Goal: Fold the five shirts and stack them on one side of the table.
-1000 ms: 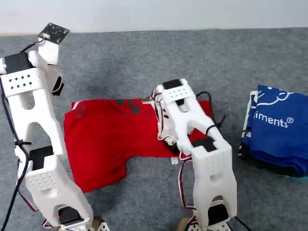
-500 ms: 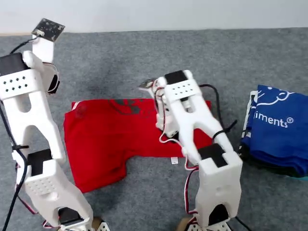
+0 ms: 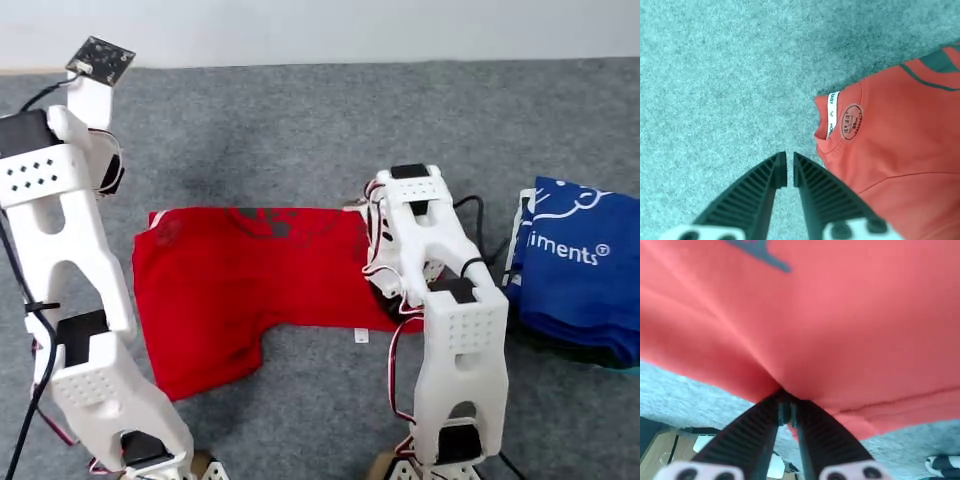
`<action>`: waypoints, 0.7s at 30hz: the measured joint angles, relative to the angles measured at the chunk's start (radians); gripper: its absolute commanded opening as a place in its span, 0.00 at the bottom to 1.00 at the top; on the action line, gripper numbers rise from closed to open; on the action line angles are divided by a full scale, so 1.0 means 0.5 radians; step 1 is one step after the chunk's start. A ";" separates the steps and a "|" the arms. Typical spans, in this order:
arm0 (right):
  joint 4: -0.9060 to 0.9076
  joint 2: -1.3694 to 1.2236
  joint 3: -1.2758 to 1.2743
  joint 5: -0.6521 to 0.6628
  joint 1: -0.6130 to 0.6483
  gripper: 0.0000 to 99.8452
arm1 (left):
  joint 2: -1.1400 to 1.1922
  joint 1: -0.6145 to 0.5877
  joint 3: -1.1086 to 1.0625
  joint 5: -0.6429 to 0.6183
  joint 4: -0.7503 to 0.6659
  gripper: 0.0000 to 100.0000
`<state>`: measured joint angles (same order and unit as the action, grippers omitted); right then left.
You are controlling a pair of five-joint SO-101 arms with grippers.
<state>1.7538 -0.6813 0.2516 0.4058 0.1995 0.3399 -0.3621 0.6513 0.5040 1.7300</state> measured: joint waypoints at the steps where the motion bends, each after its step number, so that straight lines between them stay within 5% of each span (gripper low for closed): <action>1: 0.000 0.046 0.000 0.000 0.018 0.01 | -0.034 -0.012 0.000 -0.006 0.000 0.03; 10: 0.000 0.666 0.000 0.003 0.384 0.02 | -0.482 -0.298 -0.009 -0.322 0.003 0.03; 21: -0.114 0.697 0.000 0.169 1.089 0.23 | -0.512 -1.000 -0.221 -0.555 0.009 0.03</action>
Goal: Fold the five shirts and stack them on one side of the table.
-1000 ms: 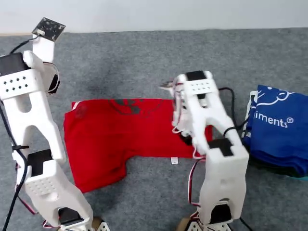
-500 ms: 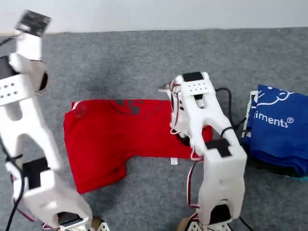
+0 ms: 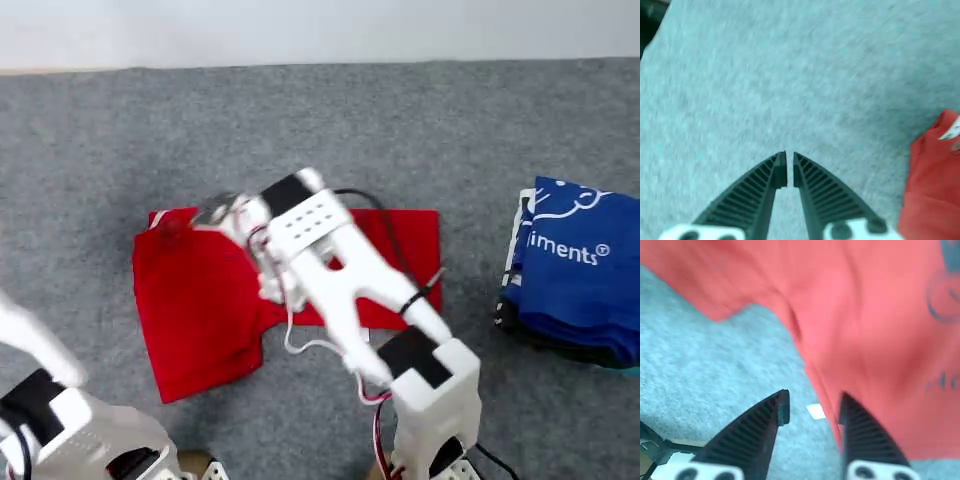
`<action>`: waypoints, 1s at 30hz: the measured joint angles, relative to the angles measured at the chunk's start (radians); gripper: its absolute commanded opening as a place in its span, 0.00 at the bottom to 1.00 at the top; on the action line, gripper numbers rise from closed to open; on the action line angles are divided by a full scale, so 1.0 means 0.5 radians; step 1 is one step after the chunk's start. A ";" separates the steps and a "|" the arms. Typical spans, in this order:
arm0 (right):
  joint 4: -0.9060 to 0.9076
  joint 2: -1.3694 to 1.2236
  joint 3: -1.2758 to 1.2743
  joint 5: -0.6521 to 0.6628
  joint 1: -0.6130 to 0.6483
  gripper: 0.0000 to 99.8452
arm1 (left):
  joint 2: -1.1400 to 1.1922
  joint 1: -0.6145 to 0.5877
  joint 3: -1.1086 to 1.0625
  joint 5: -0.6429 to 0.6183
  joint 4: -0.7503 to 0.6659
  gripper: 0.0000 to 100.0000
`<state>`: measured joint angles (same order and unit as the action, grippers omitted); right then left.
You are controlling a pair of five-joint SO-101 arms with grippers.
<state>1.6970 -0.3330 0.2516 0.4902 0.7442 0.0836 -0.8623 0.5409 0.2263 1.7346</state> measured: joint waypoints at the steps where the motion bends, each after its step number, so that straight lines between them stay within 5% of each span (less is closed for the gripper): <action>1: -0.018 0.000 0.000 0.003 0.064 0.24 | 0.000 -0.034 -0.034 0.000 0.000 0.03; 11: -0.160 -0.163 0.049 0.006 0.703 0.25 | 0.000 -0.184 -0.261 0.000 -0.003 0.03; 30: -0.249 -0.982 0.660 0.003 0.908 0.25 | 0.000 -0.233 -0.261 0.000 -0.003 0.03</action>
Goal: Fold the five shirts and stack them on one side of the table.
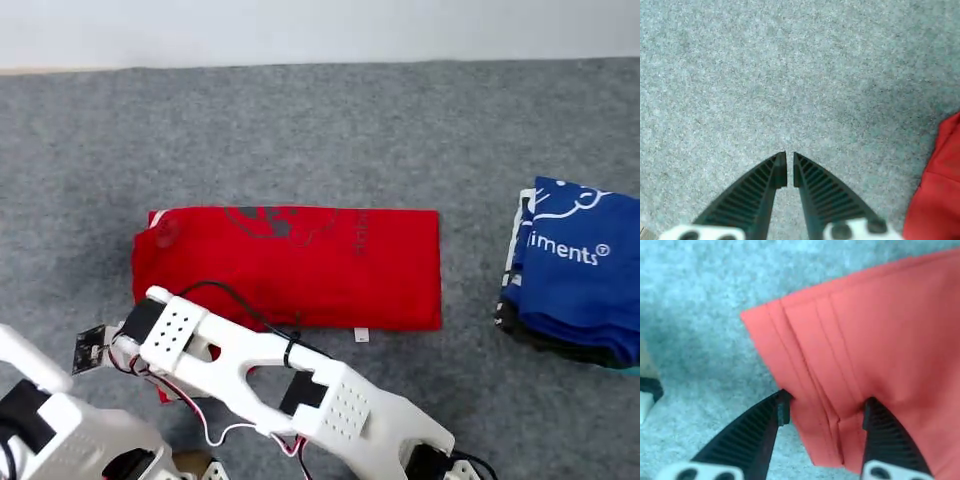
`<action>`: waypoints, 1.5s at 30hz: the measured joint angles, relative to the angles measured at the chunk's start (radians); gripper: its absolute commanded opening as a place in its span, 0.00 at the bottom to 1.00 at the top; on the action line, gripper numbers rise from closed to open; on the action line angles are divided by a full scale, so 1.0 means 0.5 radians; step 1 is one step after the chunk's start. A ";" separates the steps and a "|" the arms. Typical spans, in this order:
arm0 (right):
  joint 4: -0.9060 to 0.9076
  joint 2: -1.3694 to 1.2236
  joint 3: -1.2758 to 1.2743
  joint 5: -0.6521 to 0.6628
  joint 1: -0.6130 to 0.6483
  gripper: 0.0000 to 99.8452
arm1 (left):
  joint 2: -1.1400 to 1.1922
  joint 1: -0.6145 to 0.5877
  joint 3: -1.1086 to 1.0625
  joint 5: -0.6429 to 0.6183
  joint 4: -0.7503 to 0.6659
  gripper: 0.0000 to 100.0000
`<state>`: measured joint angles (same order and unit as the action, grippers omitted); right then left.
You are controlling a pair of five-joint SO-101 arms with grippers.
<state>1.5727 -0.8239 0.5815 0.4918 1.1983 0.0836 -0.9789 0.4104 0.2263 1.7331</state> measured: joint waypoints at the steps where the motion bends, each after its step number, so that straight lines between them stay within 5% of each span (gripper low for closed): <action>1: 0.000 -0.028 0.028 0.000 0.000 0.24 | 0.000 0.000 0.000 0.000 0.000 0.03; 9: 0.049 -0.110 0.181 0.000 -0.015 0.00 | 0.000 0.000 0.000 0.000 0.000 0.03; 24: 0.138 -0.150 0.298 0.000 -0.126 0.01 | 0.000 0.000 -0.012 0.000 0.000 0.03; 45: 0.043 -0.169 0.890 0.055 -0.660 0.01 | 0.000 0.000 -0.012 0.000 0.000 0.03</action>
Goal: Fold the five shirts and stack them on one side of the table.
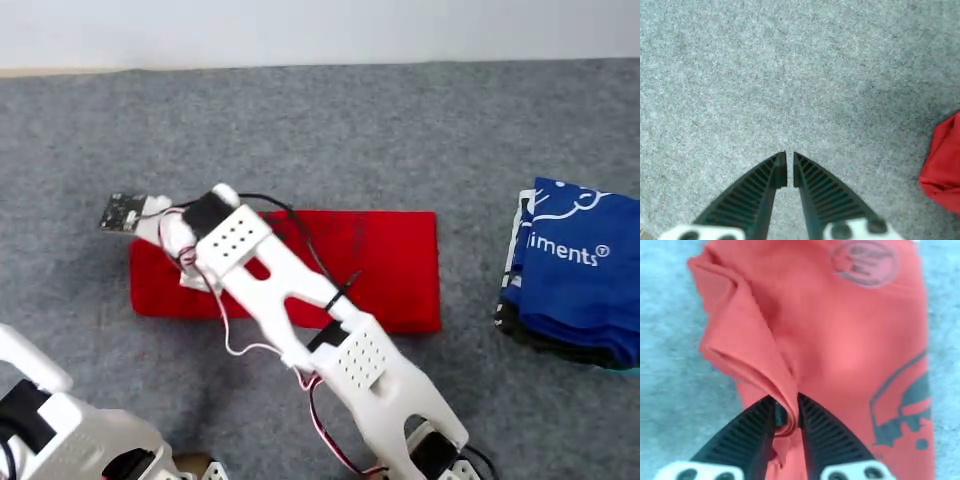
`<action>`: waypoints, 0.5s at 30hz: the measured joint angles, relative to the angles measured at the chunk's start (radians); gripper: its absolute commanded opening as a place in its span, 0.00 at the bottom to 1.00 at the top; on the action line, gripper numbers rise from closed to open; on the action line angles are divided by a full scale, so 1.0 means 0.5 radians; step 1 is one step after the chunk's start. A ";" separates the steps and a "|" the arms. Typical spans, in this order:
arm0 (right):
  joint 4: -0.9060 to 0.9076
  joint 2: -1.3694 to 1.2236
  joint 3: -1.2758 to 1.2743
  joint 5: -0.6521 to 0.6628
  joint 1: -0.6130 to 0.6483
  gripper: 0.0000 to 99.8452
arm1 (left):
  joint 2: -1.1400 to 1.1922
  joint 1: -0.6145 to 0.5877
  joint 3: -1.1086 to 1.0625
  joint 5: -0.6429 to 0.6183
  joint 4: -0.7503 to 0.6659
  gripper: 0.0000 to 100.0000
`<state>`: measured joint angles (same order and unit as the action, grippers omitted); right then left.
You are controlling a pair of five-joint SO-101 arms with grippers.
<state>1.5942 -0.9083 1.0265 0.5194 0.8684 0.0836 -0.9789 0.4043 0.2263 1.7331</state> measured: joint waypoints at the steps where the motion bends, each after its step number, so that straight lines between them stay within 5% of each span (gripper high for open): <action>1: -0.015 -0.015 0.000 0.009 -0.018 0.01 | 0.000 0.000 0.000 0.000 0.000 0.03; 15: -0.163 -0.117 0.000 0.037 -0.252 0.16 | 0.000 0.000 0.000 0.000 0.000 0.03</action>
<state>1.5129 -0.9666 1.0265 0.5378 0.7426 0.0836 -0.9789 0.4043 0.2263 1.7331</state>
